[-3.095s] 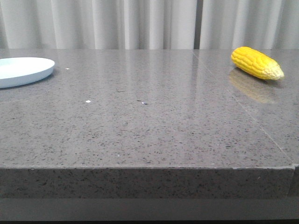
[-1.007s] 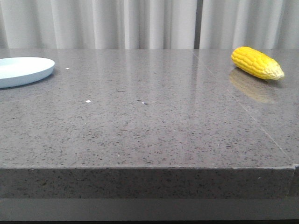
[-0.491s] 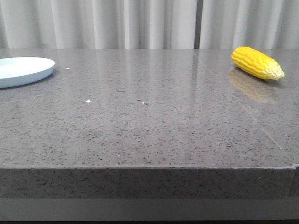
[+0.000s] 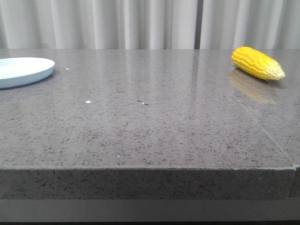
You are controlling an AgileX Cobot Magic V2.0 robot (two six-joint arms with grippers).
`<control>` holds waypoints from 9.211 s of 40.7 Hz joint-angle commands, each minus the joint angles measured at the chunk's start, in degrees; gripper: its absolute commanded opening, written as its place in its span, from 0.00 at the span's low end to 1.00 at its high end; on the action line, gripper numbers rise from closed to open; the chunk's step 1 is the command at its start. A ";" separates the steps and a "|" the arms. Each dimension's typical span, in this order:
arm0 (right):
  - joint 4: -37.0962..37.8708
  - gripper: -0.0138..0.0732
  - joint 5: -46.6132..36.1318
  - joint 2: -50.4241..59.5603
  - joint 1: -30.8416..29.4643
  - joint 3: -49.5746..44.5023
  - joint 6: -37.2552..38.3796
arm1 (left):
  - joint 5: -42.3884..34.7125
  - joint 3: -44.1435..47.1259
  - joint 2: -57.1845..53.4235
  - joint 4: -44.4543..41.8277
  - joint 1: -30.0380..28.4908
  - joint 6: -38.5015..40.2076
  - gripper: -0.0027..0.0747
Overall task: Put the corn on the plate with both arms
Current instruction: 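Open the left gripper and lower it onto the rim of the plate, then drag the plate with the left gripper toward the table center, then lift the left gripper off the plate and withdraw it, then lower the open right gripper over the yellow corn cob and grasp it, then lift the corn with the right gripper and carry it over the plate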
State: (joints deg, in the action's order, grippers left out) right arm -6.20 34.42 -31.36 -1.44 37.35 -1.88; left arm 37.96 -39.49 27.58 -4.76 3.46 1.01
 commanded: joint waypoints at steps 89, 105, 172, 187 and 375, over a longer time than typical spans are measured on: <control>0.18 0.87 -3.77 -0.69 -0.31 1.87 -0.13 | -4.08 -38.20 71.80 38.79 -19.71 -29.76 0.58; 0.18 0.87 -3.77 -0.69 -0.31 1.87 -0.13 | -4.54 -38.20 72.26 38.79 -19.71 -29.76 0.44; 0.17 0.87 -3.72 -0.69 -0.31 1.87 -0.13 | -0.78 -37.86 68.26 44.48 5.31 -31.10 0.01; 0.17 0.87 -3.72 -0.69 -0.31 1.87 -0.13 | -1.73 -37.86 75.03 45.34 13.80 -31.10 0.01; 2.57 0.44 8.92 -68.61 6.02 54.96 -0.17 | 1.42 -10.21 13.73 11.26 22.57 -8.33 0.66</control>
State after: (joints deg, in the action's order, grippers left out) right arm -3.81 44.99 -105.89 3.74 90.31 -1.88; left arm 43.76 -48.23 41.54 6.03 25.62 -7.71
